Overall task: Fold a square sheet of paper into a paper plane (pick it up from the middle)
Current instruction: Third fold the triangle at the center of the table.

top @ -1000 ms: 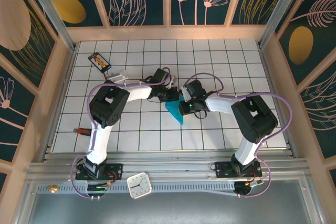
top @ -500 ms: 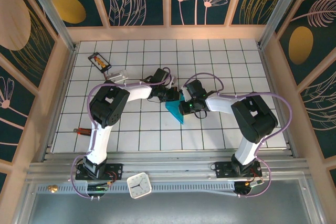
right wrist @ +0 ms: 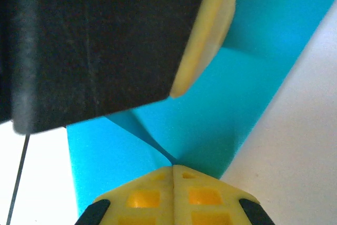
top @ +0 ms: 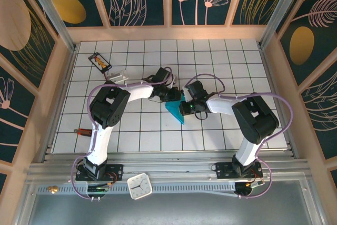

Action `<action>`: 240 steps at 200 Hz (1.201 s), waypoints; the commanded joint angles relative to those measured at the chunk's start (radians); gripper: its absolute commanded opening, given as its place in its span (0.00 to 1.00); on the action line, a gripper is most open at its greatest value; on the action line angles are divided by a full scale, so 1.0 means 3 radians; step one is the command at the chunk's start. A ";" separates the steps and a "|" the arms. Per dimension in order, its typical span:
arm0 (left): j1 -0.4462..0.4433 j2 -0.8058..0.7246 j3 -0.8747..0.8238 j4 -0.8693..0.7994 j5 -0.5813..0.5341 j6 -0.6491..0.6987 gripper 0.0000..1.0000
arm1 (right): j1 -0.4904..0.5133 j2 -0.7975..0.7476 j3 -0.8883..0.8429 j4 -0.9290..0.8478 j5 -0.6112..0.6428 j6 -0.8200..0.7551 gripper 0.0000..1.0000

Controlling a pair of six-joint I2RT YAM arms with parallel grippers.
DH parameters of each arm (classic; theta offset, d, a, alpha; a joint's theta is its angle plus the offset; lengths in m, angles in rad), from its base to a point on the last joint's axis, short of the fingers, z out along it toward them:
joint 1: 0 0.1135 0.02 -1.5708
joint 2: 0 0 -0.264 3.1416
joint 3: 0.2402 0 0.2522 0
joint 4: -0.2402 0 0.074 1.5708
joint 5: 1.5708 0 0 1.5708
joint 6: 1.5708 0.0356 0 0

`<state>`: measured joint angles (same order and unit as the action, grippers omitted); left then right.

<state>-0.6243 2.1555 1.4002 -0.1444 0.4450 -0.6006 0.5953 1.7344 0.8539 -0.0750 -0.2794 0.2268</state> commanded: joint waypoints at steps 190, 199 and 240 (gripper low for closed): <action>-0.0526 -0.1644 -0.2158 0.1825 0.0039 -0.1589 0.00 | -0.0022 0.0148 -0.0191 -0.0207 0.0190 -0.0004 0.00; -0.0553 -0.1611 -0.2186 0.1933 0.0079 -0.1660 0.00 | -0.0021 0.0155 -0.0188 -0.0205 0.0190 -0.0003 0.00; -0.0651 -0.1387 -0.2203 0.2167 0.0132 -0.1821 0.00 | -0.0025 0.0154 -0.0184 -0.0216 0.0195 -0.0009 0.00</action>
<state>-0.8005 1.6901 0.7456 0.4019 0.4500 -1.0866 0.5941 1.7306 0.8383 -0.0456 -0.2790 0.2413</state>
